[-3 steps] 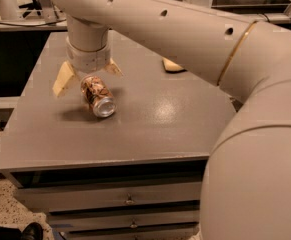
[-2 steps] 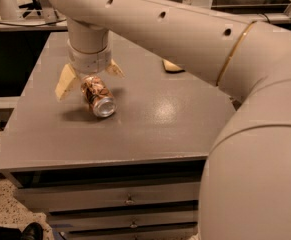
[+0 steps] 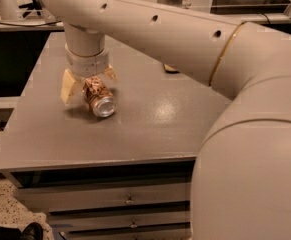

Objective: Place orange can upright

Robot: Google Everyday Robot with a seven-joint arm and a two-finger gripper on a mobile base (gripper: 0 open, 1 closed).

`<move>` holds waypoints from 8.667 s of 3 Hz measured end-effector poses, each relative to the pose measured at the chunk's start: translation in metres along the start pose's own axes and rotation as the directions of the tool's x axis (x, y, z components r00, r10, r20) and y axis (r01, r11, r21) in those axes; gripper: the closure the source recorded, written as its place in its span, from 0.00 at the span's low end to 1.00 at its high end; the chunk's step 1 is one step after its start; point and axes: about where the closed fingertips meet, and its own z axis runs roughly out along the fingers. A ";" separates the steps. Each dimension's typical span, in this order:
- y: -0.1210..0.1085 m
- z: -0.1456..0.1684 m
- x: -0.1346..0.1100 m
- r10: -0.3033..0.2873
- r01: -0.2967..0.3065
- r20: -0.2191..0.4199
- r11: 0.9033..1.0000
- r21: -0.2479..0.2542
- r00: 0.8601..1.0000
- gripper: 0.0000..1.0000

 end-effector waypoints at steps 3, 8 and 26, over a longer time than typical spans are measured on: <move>-0.008 -0.014 -0.013 -0.019 0.018 0.040 0.999 0.030 0.999 0.88; -0.028 -0.095 -0.014 0.081 0.116 0.626 0.956 -0.268 0.776 1.00; -0.094 -0.105 0.092 -0.236 0.459 0.934 0.884 0.090 0.270 0.00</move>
Offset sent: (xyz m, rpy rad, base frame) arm 0.0097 0.0011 0.0080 -0.0157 -0.0360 0.0181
